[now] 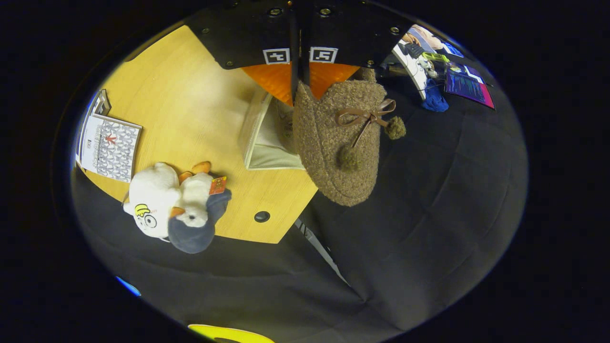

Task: Open the storage box then place both shoes into the box .Put the left shoe in first, then the right shoe, with the right side of both shoes facing outward in a uniform manner.

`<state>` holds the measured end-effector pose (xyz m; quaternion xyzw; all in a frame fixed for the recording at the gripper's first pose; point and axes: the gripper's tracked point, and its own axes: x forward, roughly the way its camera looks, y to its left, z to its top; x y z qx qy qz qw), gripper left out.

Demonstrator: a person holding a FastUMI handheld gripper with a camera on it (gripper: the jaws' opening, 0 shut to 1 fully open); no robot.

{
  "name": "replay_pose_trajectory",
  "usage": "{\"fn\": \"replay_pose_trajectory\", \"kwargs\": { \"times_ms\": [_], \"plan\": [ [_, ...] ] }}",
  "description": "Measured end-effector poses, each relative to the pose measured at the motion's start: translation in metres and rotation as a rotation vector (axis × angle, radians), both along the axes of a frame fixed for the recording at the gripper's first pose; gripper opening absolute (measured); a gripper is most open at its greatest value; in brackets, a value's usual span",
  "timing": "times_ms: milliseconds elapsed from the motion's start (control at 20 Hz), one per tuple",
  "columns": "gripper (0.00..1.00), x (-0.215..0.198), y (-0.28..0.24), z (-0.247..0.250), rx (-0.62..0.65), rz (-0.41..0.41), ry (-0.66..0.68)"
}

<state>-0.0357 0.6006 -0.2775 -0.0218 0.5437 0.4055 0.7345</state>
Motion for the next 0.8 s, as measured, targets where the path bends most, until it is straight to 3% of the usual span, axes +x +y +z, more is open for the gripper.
{"fn": "replay_pose_trajectory", "kwargs": {
  "times_ms": [800],
  "plan": [
    [0.01, -0.009, 0.038, -0.072, -0.171, 0.008, 0.036]
  ]
}}
